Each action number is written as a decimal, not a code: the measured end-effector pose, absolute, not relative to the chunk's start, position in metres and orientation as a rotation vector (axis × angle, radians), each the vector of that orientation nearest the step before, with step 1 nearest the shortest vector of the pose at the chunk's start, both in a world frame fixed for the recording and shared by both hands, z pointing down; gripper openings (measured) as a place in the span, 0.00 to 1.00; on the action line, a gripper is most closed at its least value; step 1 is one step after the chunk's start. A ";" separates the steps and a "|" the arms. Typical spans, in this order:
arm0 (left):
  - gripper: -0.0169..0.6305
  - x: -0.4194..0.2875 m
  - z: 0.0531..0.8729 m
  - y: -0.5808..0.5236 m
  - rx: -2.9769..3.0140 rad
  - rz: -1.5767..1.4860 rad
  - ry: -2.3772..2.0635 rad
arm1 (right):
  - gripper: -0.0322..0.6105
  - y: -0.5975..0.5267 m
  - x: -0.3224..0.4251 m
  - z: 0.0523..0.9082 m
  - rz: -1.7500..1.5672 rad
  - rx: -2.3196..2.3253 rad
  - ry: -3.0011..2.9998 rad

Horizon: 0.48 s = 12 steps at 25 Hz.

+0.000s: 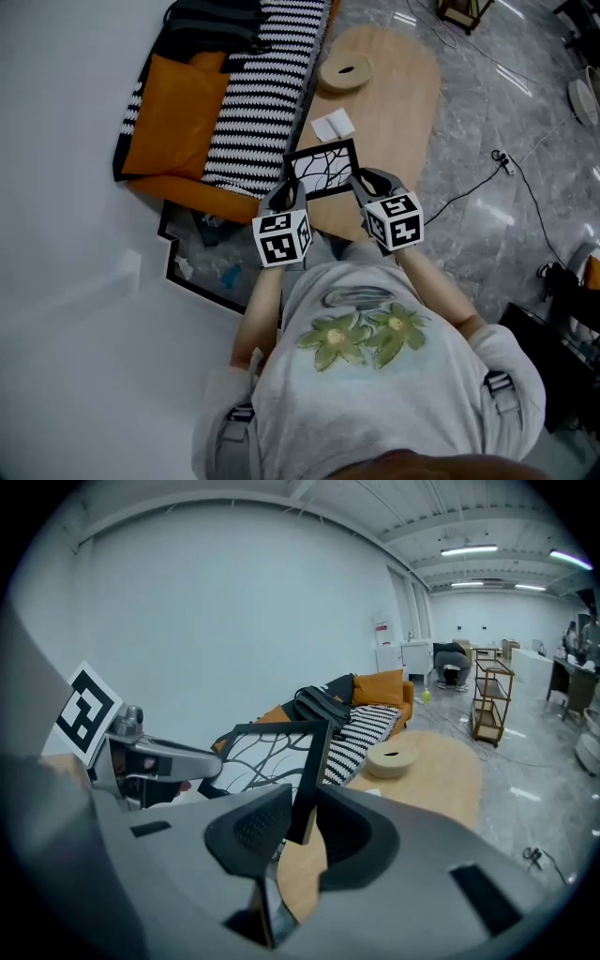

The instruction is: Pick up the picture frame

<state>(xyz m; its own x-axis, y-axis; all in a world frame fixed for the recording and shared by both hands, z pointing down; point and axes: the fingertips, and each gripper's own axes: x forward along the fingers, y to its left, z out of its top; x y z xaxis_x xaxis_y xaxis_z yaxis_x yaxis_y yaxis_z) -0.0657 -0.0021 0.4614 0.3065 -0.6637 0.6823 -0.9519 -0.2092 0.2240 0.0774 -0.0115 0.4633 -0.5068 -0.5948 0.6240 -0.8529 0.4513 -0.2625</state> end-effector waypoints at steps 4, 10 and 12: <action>0.17 -0.064 0.449 0.004 1.968 0.586 -1.449 | 0.18 -0.006 0.079 0.451 0.768 1.228 -2.284; 0.17 -0.060 0.431 0.012 1.969 0.562 -1.483 | 0.18 0.000 0.084 0.433 0.730 1.246 -2.321; 0.17 -0.058 0.427 0.014 1.974 0.552 -1.493 | 0.18 0.001 0.085 0.429 0.729 1.247 -2.329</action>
<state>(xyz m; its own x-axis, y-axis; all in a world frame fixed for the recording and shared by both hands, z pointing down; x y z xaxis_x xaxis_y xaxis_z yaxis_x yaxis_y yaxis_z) -0.0582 0.0144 0.4266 0.2818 -0.7109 0.6443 -0.9591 -0.1902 0.2095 0.0852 0.0012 0.4290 -0.5231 -0.6391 0.5639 -0.8465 0.4665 -0.2564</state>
